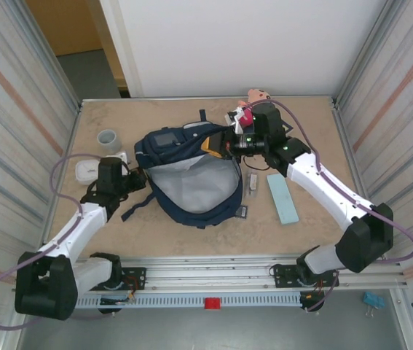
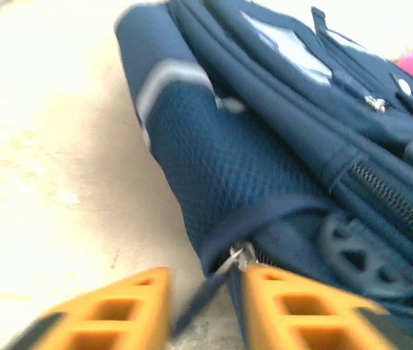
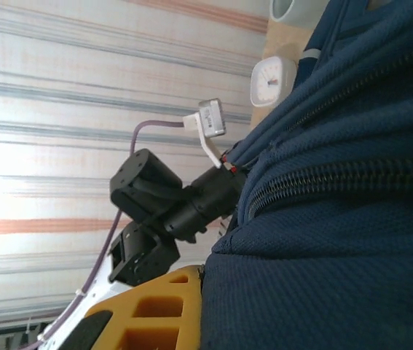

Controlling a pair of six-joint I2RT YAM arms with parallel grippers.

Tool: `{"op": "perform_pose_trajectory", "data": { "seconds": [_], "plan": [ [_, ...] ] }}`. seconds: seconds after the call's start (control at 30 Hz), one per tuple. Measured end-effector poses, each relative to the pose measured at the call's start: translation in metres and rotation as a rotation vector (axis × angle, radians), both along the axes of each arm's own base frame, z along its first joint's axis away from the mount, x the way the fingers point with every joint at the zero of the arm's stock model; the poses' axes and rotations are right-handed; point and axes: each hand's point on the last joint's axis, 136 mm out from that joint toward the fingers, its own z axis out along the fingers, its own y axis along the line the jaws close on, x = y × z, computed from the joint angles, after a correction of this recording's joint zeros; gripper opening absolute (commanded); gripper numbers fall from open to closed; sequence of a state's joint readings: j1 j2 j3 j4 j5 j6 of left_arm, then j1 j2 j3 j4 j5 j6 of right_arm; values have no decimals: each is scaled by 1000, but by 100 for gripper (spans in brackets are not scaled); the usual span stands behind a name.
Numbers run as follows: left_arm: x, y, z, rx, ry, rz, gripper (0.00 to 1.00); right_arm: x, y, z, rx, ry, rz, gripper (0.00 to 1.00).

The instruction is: Pack books, pencil case, and school supplies into a backpack

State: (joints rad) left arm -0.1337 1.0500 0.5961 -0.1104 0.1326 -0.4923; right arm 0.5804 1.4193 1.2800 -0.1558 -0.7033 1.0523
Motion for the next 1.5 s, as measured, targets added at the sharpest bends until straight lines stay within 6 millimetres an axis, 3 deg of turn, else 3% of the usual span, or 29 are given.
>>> {"op": "perform_pose_trajectory", "data": {
  "seconds": [0.07, 0.27, 0.37, 0.63, 0.83, 0.97, 1.07, 1.17, 1.3, 1.5],
  "plan": [
    [-2, 4, 16, -12, -12, 25, 52, 3, 5, 1, 1, -16, -29, 0],
    [-19, 13, 92, -65, -115, 96, 59, 16, 25, -16, -13, -23, -136, 0],
    [-32, 17, 108, -84, -140, 122, 59, 21, 38, -23, -15, -26, -172, 0],
    [-47, 27, 96, -60, -49, 176, 60, 19, 75, -40, -5, -5, -223, 0],
    [-46, 28, 109, -61, -58, 179, 59, 24, 97, -54, 3, 17, -237, 1],
    [-47, 28, 108, -60, -52, 178, 59, 18, 117, -75, -7, 54, -218, 3],
    [-46, 26, 107, -68, -49, 174, 59, 9, 131, -96, -33, 91, -195, 12],
    [-47, 22, 106, -87, -41, 162, 59, -1, 138, -107, -54, 122, -173, 36],
    [-47, 9, 102, -104, -24, 118, 58, -11, 135, -112, -75, 159, -140, 55],
    [-38, -40, 82, -106, 23, -35, 58, -40, 77, -128, -201, 214, -134, 59]
  ]
}}
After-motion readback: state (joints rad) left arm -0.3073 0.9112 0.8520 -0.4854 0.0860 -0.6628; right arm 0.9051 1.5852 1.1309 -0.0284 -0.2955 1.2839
